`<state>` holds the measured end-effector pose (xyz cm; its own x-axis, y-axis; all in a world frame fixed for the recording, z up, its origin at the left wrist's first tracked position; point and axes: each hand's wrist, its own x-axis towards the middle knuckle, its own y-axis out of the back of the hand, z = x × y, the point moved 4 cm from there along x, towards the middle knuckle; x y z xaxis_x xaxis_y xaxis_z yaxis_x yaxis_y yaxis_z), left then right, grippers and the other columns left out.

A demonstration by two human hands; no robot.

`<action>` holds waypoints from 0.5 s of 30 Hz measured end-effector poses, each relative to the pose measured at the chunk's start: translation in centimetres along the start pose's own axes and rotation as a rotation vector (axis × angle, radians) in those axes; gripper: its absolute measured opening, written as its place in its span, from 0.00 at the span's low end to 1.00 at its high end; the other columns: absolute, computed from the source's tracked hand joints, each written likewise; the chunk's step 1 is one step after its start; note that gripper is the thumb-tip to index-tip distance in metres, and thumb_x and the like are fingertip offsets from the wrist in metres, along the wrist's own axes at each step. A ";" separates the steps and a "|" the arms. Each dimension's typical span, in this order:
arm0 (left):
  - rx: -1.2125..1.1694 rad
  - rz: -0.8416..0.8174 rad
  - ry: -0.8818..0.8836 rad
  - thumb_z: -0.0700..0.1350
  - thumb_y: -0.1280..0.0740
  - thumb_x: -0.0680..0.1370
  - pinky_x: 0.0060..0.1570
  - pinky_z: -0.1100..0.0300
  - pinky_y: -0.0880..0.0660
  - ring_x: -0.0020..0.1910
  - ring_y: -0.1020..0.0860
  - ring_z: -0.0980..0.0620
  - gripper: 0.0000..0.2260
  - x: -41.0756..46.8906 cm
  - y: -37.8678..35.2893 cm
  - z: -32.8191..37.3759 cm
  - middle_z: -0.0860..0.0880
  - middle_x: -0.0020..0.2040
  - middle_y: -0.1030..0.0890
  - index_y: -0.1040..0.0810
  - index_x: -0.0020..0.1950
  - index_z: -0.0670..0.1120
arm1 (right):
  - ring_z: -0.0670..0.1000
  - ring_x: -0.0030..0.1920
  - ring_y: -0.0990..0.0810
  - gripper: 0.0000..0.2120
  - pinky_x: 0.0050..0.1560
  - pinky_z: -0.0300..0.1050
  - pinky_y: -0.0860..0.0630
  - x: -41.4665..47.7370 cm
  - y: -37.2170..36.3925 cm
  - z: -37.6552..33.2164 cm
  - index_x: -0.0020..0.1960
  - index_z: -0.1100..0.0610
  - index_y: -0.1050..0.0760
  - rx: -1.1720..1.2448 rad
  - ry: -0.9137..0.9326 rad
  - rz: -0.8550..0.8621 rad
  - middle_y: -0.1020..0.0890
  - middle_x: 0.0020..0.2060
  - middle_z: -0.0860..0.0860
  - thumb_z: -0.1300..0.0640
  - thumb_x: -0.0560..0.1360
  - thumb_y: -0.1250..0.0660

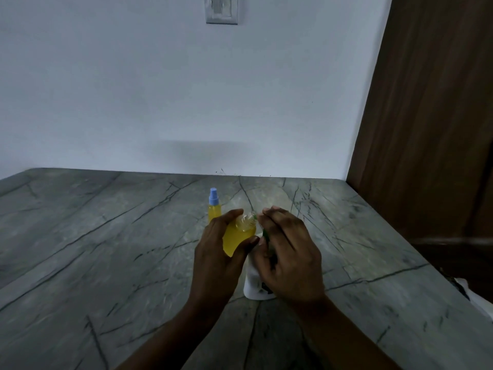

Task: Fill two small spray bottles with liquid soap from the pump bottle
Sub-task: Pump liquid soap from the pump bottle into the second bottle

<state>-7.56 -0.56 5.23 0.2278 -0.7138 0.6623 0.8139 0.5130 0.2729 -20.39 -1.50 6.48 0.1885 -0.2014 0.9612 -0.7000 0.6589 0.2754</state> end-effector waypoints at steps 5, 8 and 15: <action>-0.005 -0.007 -0.011 0.55 0.32 0.68 0.46 0.73 0.30 0.52 0.26 0.67 0.18 0.1 0.1 0.5 0.64 0.51 0.26 0.33 0.56 0.65 | 0.54 0.59 0.25 0.19 0.60 0.42 0.28 0.5 0.3 0.0 0.55 0.65 0.21 -0.018 -0.011 -0.032 0.19 0.53 0.59 0.54 0.80 0.46; -0.011 0.001 -0.023 0.53 0.32 0.69 0.47 0.75 0.31 0.52 0.26 0.66 0.18 0.2 0.2 0.8 0.63 0.52 0.25 0.32 0.56 0.64 | 0.53 0.60 0.26 0.17 0.60 0.41 0.29 0.8 0.5 0.1 0.57 0.65 0.21 -0.039 -0.019 -0.043 0.20 0.54 0.59 0.57 0.75 0.40; -0.022 0.017 -0.034 0.56 0.33 0.68 0.47 0.74 0.30 0.52 0.26 0.67 0.19 0.3 0.4 0.9 0.64 0.51 0.25 0.31 0.58 0.61 | 0.52 0.61 0.27 0.23 0.59 0.42 0.28 1.0 0.6 0.1 0.57 0.64 0.22 -0.019 -0.024 -0.048 0.20 0.55 0.58 0.51 0.81 0.49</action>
<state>-7.67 -0.17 6.15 0.2234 -0.6881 0.6904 0.8215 0.5142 0.2467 -20.70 -1.36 7.65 0.2043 -0.2505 0.9463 -0.6770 0.6620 0.3214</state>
